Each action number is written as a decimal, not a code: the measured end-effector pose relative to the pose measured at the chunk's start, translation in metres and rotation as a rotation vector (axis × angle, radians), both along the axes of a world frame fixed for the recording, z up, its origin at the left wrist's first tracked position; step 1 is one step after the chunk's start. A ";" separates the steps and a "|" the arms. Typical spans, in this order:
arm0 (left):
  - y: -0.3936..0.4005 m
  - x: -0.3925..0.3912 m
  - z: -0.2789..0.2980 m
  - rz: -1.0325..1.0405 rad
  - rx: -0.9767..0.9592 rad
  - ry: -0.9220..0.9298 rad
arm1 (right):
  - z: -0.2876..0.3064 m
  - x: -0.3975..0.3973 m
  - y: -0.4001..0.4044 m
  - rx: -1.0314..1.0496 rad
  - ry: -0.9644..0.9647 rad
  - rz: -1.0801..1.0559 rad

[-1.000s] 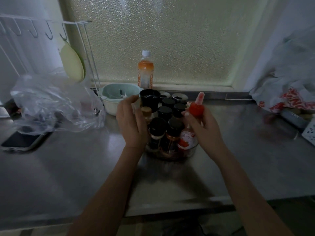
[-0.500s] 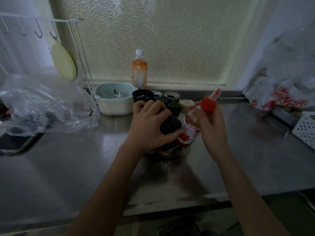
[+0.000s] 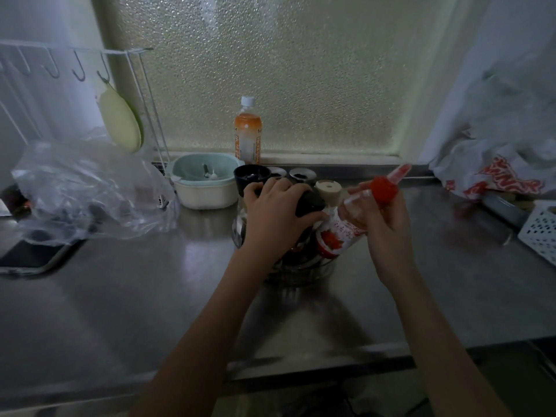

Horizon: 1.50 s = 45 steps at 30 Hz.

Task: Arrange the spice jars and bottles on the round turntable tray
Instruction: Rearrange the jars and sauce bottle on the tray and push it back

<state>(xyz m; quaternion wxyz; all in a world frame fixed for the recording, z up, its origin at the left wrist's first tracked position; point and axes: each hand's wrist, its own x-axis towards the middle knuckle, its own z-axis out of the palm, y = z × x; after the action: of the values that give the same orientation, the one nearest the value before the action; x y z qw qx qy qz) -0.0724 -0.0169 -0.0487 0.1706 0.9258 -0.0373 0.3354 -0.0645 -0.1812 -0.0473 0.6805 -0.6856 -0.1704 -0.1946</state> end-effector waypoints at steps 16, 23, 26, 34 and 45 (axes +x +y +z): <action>0.024 -0.013 -0.020 -0.079 -0.121 -0.240 | -0.012 0.008 0.024 -0.197 -0.019 0.137; 0.043 -0.028 -0.032 -0.090 -0.263 -0.373 | -0.030 0.005 0.028 -0.194 -0.013 0.126; 0.048 -0.030 -0.034 -0.121 -0.335 -0.318 | -0.042 0.000 0.031 -0.172 0.002 0.107; 0.042 -0.027 -0.040 -0.053 -0.299 -0.155 | -0.059 -0.008 0.037 -0.195 -0.092 -0.015; 0.040 -0.025 -0.038 -0.078 -0.379 -0.266 | -0.064 -0.007 0.036 -0.192 -0.164 -0.107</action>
<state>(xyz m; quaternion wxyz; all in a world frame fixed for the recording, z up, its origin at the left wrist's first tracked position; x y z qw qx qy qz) -0.0978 0.0229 -0.0862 0.3478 0.8226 -0.0318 0.4487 -0.0718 -0.1455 -0.1115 0.5843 -0.7374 -0.2063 -0.2689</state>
